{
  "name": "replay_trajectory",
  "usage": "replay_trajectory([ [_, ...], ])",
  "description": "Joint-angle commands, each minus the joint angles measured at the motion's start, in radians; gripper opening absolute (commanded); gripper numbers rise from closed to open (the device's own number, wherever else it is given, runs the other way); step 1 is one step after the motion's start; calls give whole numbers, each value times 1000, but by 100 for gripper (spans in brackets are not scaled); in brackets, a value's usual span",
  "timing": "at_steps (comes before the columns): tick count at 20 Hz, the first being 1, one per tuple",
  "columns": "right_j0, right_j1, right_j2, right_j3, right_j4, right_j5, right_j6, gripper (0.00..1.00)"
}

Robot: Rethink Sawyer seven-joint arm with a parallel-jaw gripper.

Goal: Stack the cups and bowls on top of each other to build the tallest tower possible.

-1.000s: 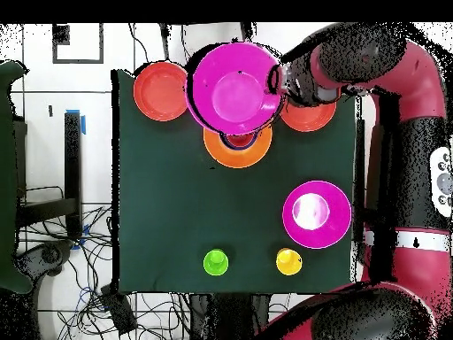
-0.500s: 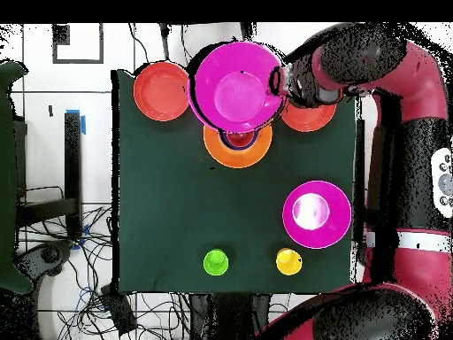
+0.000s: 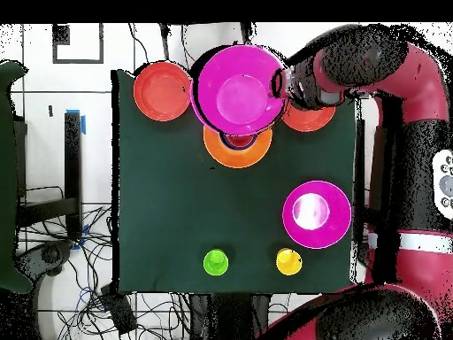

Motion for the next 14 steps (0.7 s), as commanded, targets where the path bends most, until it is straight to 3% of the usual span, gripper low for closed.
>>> replay_trajectory([
  [1, -20, -11, -34, 102, -98, -14, -359, 0],
  [14, -48, -22, -27, 146, -153, -41, -357, 0],
])
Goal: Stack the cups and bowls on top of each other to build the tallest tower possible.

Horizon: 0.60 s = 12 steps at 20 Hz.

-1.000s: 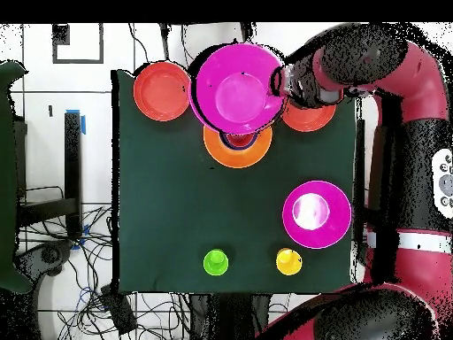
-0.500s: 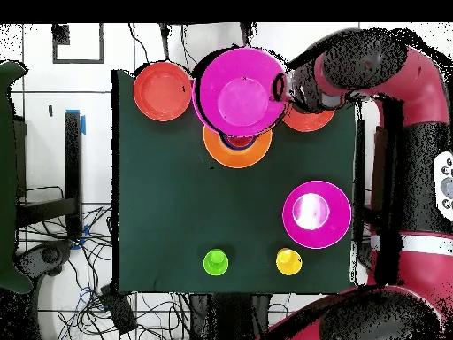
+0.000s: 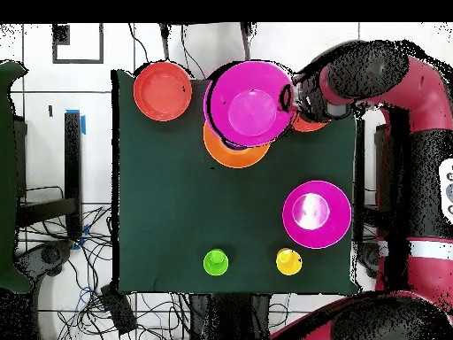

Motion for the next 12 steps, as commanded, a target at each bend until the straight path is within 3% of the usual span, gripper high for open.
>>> replay_trajectory([
  [1, -7, -27, -24, 99, -88, -40, -351, 0],
  [12, -37, -113, -13, 234, -89, -77, -274, 0],
])
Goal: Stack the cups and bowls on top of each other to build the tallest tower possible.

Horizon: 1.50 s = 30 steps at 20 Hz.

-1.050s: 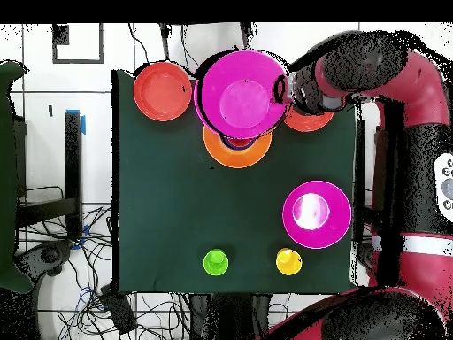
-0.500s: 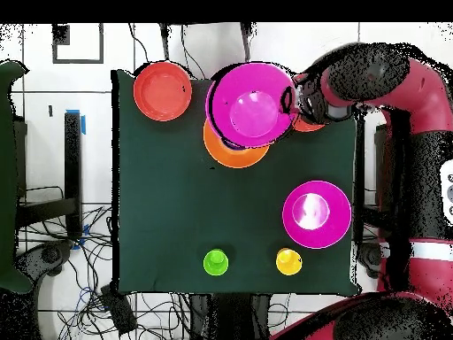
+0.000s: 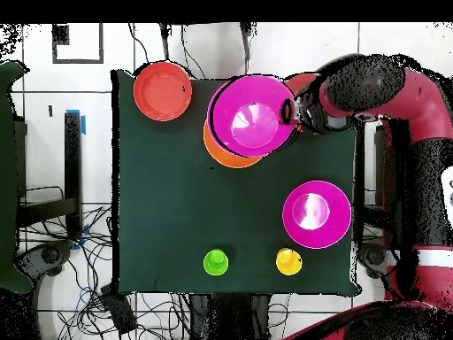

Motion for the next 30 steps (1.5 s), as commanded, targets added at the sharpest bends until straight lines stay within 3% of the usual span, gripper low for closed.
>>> replay_trajectory([
  [1, -2, -106, -10, 150, -63, -60, -262, 0],
  [6, -1, -164, -3, 185, -40, -32, -218, 0],
  [13, -36, -160, -1, 268, -43, -150, -187, 0],
  [30, -56, -141, 17, 342, -32, -241, -206, 0],
])
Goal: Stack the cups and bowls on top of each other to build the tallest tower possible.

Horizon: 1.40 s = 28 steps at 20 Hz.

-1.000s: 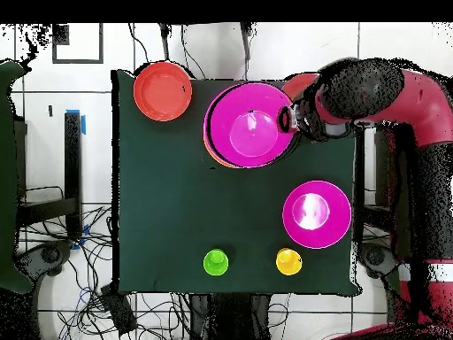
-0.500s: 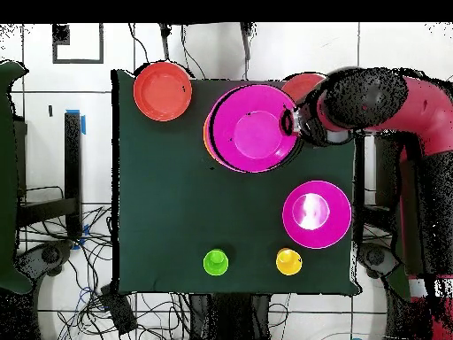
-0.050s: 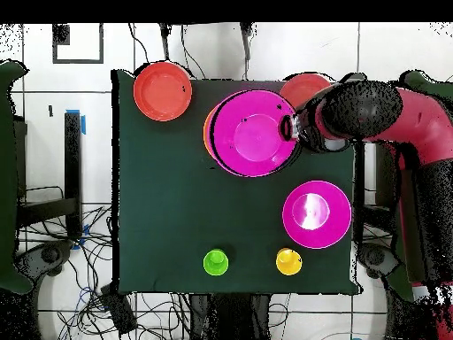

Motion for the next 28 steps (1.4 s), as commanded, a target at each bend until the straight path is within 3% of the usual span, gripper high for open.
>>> replay_trajectory([
  [1, 12, 23, 16, 80, -28, -44, -205, 0],
  [16, 23, 32, 25, 79, -35, -53, -216, 0],
  [24, 15, 65, 50, 100, 58, -30, -169, 0],
  [28, 39, 114, 49, -4, 76, 54, -218, 0],
])
